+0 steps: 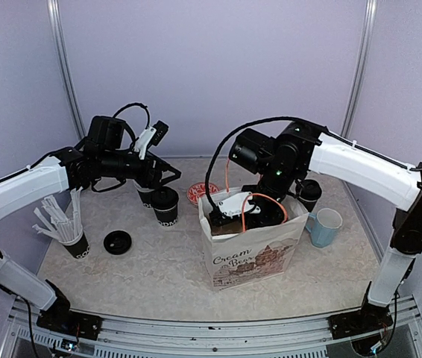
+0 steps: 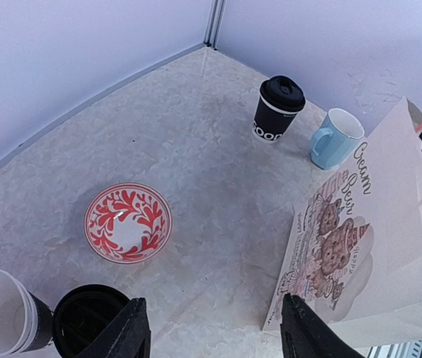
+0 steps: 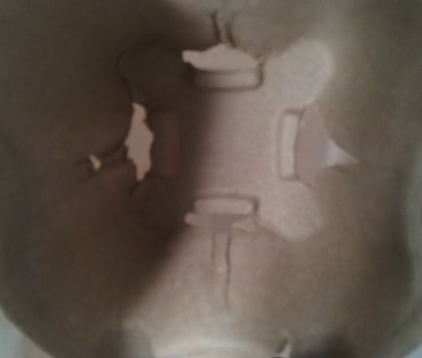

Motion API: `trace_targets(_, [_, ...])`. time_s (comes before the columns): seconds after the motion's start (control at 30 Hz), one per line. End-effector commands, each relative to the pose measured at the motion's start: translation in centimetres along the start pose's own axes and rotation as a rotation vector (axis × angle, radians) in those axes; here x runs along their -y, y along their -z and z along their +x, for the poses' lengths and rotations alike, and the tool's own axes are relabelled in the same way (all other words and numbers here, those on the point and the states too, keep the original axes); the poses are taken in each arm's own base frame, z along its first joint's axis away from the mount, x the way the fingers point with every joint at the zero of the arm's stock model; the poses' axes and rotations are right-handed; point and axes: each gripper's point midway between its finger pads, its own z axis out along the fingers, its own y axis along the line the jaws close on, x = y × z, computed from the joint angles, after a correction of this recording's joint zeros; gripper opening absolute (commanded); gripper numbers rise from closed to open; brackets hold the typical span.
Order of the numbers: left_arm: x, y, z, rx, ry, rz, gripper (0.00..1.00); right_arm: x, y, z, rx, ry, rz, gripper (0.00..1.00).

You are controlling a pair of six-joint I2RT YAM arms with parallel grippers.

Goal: Pack the takeout coffee

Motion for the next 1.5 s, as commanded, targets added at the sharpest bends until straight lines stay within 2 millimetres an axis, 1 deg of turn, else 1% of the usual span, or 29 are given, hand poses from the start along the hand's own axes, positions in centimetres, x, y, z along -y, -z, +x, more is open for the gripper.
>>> trace_targets(0.0, [0.4,0.6,-0.4,0.035,-0.014,0.041,0.59,-1.2,-1.8,1.3,-0.091,-0.021,-0.043,0.17])
trace_targets(0.1, [0.6,0.7,-0.2,0.033,-0.013,0.053,0.59,-1.2,-2.0,1.1,-0.085,-0.025,-0.054,0.16])
trace_targets(0.17, [0.8,0.7,-0.1,0.032,-0.009,0.062,0.59,-1.2,-2.2,0.8,-0.079,-0.035,-0.063,0.17])
trace_targets(0.4, [1.0,0.8,0.1,0.034,-0.003,0.073,0.59,-2.3,-4.9,2.0,-0.136,-0.050,-0.136,0.19])
trace_targets(0.5, [1.0,0.8,0.2,0.033,-0.003,0.071,0.58,-2.8,-5.8,2.3,-0.138,-0.054,-0.155,0.21])
trace_targets(0.57, [0.9,0.8,0.3,0.031,-0.004,0.067,0.58,-3.2,-6.2,2.5,-0.142,-0.057,-0.170,0.25])
trace_targets(0.63, [0.9,0.8,0.3,0.031,-0.004,0.065,0.58,-3.4,-6.6,2.7,-0.150,-0.058,-0.179,0.27])
trace_targets(0.83, [1.0,0.9,0.4,0.032,-0.004,0.066,0.59,-3.4,-6.8,2.8,-0.155,-0.061,-0.181,0.33])
trace_targets(0.93, [1.0,1.0,0.3,0.035,-0.002,0.064,0.59,-3.4,-6.3,2.7,-0.148,-0.058,-0.180,0.38])
trace_targets(1.03, [1.1,1.1,0.0,0.043,-0.003,0.060,0.59,-3.6,-5.2,2.2,-0.123,-0.052,-0.184,0.47])
trace_targets(1.1, [1.3,1.3,-0.1,0.048,-0.007,0.062,0.59,-3.4,-4.3,1.8,-0.098,-0.046,-0.167,0.52])
trace_targets(1.3, [2.5,1.7,-0.9,0.058,-0.042,0.080,0.59,-2.3,-1.5,0.9,-0.049,-0.025,-0.079,0.55])
trace_targets(1.4, [3.8,1.5,-1.3,0.049,-0.069,0.099,0.59,-2.0,-0.2,0.6,-0.026,-0.013,-0.043,0.57])
trace_targets(1.47, [5.1,1.4,-1.5,0.041,-0.099,0.116,0.59,-1.8,0.7,0.6,-0.014,-0.006,-0.016,0.57])
